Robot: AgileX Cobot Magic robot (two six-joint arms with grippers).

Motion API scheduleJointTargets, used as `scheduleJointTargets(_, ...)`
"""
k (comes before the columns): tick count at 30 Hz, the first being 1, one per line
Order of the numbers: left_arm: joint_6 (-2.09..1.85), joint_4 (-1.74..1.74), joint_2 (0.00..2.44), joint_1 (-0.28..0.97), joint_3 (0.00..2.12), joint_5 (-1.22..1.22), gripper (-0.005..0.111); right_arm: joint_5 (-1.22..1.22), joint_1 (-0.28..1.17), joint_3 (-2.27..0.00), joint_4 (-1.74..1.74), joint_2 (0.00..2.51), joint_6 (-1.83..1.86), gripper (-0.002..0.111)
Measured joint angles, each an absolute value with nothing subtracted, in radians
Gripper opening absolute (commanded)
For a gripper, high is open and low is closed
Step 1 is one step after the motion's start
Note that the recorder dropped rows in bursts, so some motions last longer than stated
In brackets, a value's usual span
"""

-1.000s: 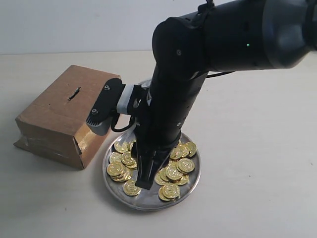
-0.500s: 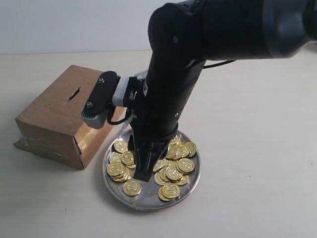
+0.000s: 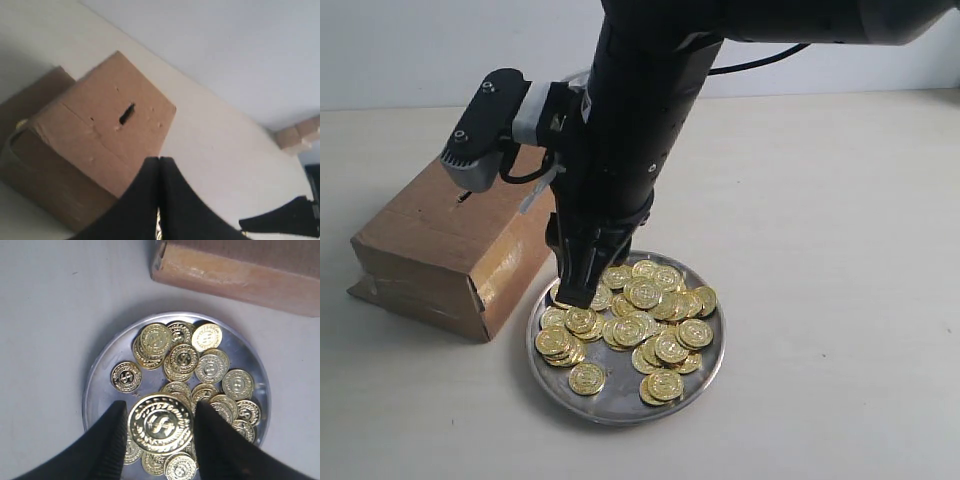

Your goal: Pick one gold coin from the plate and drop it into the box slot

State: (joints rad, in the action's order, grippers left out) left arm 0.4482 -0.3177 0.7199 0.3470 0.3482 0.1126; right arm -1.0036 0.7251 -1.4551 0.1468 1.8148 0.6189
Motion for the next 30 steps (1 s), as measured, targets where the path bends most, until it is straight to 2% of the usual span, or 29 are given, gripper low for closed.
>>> scheduleJointTargets(4,0.335,-0.322,0.924,0.431,0.498,0.259,0.000,-1.014,0.725,-1.455,0.121,1.815,0.620,0.024)
scheduleJointTargets(7,0.266,-0.330,1.023,0.433,0.558,0.342,0.000,-1.015,0.725,-1.455,0.118,1.815,0.620,0.024)
scheduleJointTargets(10,0.188,-0.350,1.058,0.353,0.577,0.397,0.000,-1.016,0.725,-1.455,0.118,1.815,0.620,0.024)
scheduleJointTargets(12,0.059,-0.431,1.058,0.250,0.592,0.443,0.000,-1.017,0.725,-1.455,0.118,1.815,0.620,0.024)
scheduleJointTargets(15,-0.384,-0.826,1.079,0.072,0.622,0.629,0.000,-1.017,0.725,-1.455,0.118,1.815,0.620,0.024)
scheduleJointTargets(19,-0.723,-1.145,1.153,-0.043,0.628,0.886,0.000,-1.017,0.725,-1.455,0.118,1.815,0.620,0.024)
scheduleJointTargets(22,-0.859,-1.197,1.202,-0.068,0.628,0.978,0.000,-1.017,0.725,-1.455,0.118,1.815,0.620,0.024)
scheduleJointTargets(27,-0.887,-1.244,1.239,-0.075,0.628,0.957,0.000,-1.017,0.725,-1.455,0.118,1.815,0.620,0.024)
scheduleJointTargets(30,-0.899,-1.284,1.276,-0.077,0.630,1.007,0.008,-1.017,0.725,-1.455,0.118,1.815,0.620,0.024)
